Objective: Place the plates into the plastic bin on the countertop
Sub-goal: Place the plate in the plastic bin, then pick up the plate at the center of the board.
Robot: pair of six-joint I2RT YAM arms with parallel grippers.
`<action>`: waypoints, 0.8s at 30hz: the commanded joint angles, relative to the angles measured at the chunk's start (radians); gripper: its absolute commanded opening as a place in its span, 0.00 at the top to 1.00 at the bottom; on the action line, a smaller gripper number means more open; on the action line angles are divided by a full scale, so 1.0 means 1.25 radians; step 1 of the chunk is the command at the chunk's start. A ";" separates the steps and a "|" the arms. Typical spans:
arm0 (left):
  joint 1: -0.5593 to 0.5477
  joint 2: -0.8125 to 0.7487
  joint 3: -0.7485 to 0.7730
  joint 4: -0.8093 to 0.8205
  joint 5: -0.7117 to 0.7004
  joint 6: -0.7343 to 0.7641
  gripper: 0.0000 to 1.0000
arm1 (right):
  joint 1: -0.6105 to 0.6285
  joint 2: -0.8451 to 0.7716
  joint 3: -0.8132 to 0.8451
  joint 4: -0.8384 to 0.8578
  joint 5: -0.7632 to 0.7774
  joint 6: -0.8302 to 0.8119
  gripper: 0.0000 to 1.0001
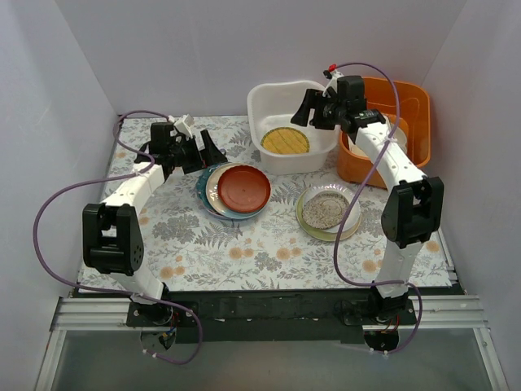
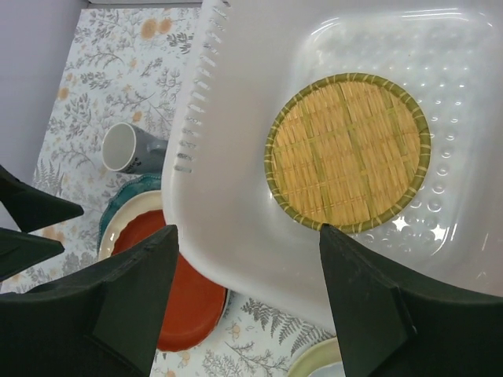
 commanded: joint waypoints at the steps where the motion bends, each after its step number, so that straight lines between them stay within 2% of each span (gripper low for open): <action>1: 0.003 -0.063 -0.043 0.002 0.035 -0.018 0.02 | 0.005 -0.085 -0.037 0.050 -0.031 0.000 0.21; 4: -0.001 -0.089 -0.084 0.029 0.056 -0.049 0.02 | 0.008 -0.112 -0.067 0.058 -0.049 0.005 0.21; 11: -0.012 -0.114 -0.122 0.018 0.034 -0.067 0.14 | 0.010 -0.156 -0.140 0.080 -0.068 0.010 0.21; 12: -0.013 -0.110 -0.126 0.015 0.035 -0.069 0.19 | 0.011 -0.166 -0.147 0.082 -0.068 0.010 0.21; 16: -0.034 -0.093 -0.129 0.006 0.026 -0.069 0.30 | 0.010 -0.180 -0.171 0.087 -0.076 0.011 0.21; 18: -0.040 -0.083 -0.131 0.001 0.008 -0.067 0.34 | 0.011 -0.186 -0.177 0.087 -0.078 0.012 0.21; 20: -0.050 -0.076 -0.132 -0.006 -0.005 -0.069 0.42 | 0.011 -0.191 -0.185 0.088 -0.079 0.010 0.21; 24: -0.076 -0.079 -0.136 -0.009 -0.096 -0.067 0.44 | 0.011 -0.199 -0.197 0.090 -0.079 0.010 0.21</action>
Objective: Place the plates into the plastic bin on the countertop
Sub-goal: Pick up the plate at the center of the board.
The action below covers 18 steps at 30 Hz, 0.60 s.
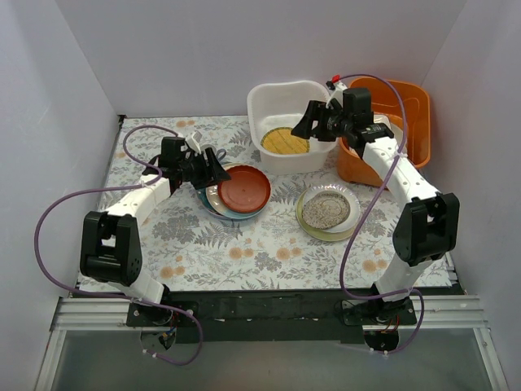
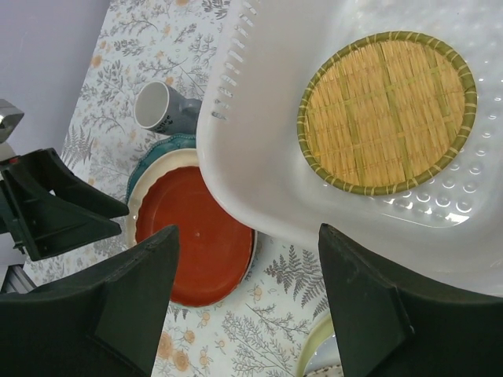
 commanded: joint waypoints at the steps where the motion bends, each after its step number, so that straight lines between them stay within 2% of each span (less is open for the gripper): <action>1: -0.028 -0.010 -0.012 -0.014 -0.088 0.007 0.44 | 0.003 -0.051 -0.010 0.037 -0.016 -0.002 0.21; 10: -0.038 -0.011 -0.012 -0.023 -0.183 0.006 0.43 | 0.003 -0.045 -0.018 0.037 -0.023 -0.002 0.21; 18: -0.040 -0.006 -0.016 -0.020 -0.196 0.009 0.39 | 0.002 -0.035 -0.017 0.038 -0.032 -0.003 0.22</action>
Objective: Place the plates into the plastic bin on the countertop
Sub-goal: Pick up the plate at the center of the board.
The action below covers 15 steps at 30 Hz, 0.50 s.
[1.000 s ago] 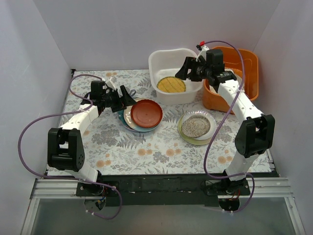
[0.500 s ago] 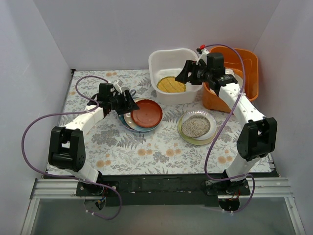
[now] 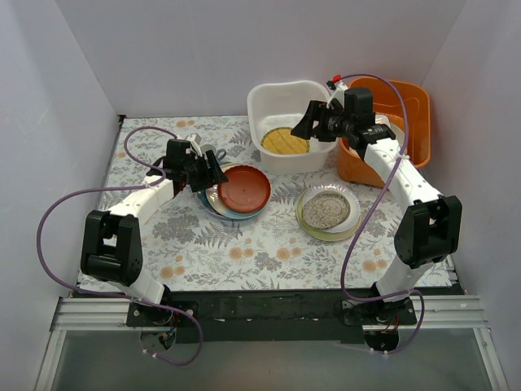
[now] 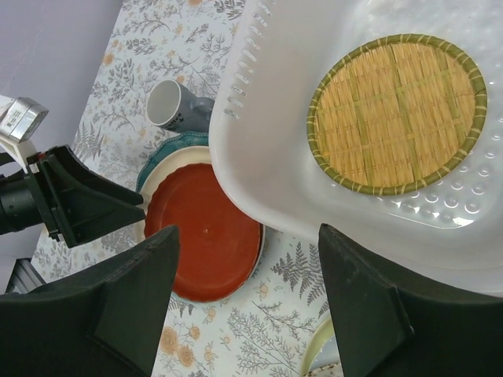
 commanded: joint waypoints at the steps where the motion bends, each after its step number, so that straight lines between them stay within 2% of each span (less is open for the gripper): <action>1: -0.004 0.002 -0.002 -0.003 -0.018 0.006 0.39 | 0.003 -0.010 -0.006 0.032 -0.019 -0.004 0.22; 7: -0.017 0.031 0.002 -0.004 -0.017 0.001 0.42 | 0.003 -0.010 -0.010 0.030 -0.019 -0.004 0.23; 15: -0.045 0.071 0.032 -0.046 -0.098 0.006 0.57 | 0.003 -0.013 -0.024 0.033 -0.026 -0.003 0.22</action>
